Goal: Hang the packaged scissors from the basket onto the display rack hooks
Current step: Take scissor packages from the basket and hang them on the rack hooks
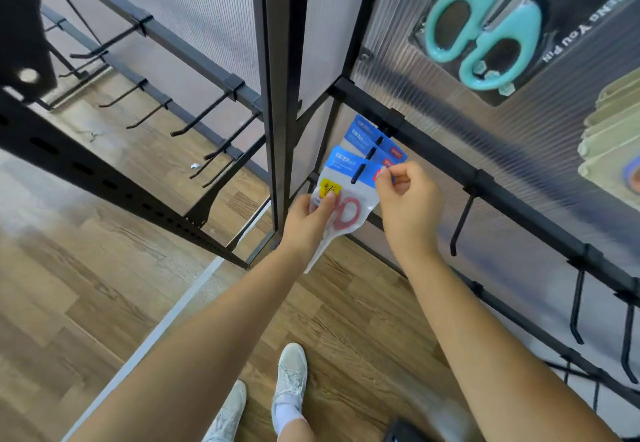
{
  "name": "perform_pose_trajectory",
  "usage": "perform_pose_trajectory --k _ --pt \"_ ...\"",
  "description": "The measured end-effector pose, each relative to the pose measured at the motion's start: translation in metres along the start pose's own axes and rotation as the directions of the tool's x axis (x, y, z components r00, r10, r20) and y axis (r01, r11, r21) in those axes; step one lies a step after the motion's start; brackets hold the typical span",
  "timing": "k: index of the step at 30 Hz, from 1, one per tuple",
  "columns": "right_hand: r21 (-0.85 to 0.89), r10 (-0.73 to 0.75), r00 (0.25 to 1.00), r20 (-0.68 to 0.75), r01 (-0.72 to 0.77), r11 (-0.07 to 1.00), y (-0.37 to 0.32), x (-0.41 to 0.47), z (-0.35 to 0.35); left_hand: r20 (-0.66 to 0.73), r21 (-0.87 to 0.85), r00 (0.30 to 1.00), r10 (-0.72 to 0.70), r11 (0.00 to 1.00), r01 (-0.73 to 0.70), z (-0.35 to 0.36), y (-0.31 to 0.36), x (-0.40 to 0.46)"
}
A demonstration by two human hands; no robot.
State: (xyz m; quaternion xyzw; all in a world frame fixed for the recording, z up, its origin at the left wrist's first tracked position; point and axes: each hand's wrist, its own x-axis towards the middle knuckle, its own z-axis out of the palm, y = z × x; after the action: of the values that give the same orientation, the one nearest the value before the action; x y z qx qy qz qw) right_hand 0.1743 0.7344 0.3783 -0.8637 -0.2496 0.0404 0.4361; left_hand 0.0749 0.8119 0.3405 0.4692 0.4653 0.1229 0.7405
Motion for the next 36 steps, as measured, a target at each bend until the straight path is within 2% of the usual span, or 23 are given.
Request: perform_pose_trajectory --k 5,8,12,14,16,18,20,23,29,32,36 --pt "-0.078 -0.018 1.000 -0.005 0.018 0.997 0.004 0.017 -0.003 0.021 0.074 1.000 0.011 0.997 -0.012 0.011 0.010 0.018" --pt "-0.120 -0.014 1.000 -0.014 0.012 0.993 0.005 0.023 -0.003 0.038 0.260 0.999 0.018 0.965 -0.027 0.016 0.012 0.033" --pt "-0.141 -0.034 0.998 0.059 0.042 0.989 0.003 0.017 -0.009 -0.004 0.402 1.000 -0.009 0.915 0.010 0.023 0.018 0.030" --pt "-0.155 -0.017 0.993 0.119 0.035 0.987 0.001 0.004 -0.014 0.053 0.537 0.998 0.042 0.841 -0.064 0.019 0.016 0.016" --pt "-0.191 0.014 0.991 0.134 0.012 0.981 -0.003 -0.013 -0.020 0.195 0.726 0.974 0.118 0.650 -0.224 0.014 0.014 0.001" --pt "-0.242 0.031 0.991 0.126 0.000 0.970 -0.008 -0.032 -0.028 0.371 0.835 0.913 0.169 0.368 -0.408 0.009 0.014 -0.014" --pt "-0.331 0.065 0.991 0.119 -0.022 0.943 -0.014 -0.055 -0.040 0.511 0.831 0.835 0.205 0.130 -0.541 0.008 0.018 -0.032" --pt "-0.471 0.129 0.988 0.079 -0.077 0.879 -0.022 -0.101 -0.066 0.658 0.749 0.723 0.209 -0.090 -0.656 0.008 0.021 -0.068" --pt "-0.543 0.255 0.959 -0.122 -0.279 0.792 -0.055 -0.217 -0.117 0.854 0.507 0.518 0.046 -0.300 -0.808 0.005 0.012 -0.170" --pt "-0.525 0.350 0.901 -0.257 -0.434 0.732 -0.065 -0.275 -0.144 0.917 0.368 0.399 -0.016 -0.355 -0.859 0.017 0.006 -0.225" --pt "-0.474 0.437 0.794 -0.422 -0.604 0.641 -0.064 -0.357 -0.177 0.969 0.130 0.202 -0.143 -0.402 -0.906 0.045 -0.018 -0.296"
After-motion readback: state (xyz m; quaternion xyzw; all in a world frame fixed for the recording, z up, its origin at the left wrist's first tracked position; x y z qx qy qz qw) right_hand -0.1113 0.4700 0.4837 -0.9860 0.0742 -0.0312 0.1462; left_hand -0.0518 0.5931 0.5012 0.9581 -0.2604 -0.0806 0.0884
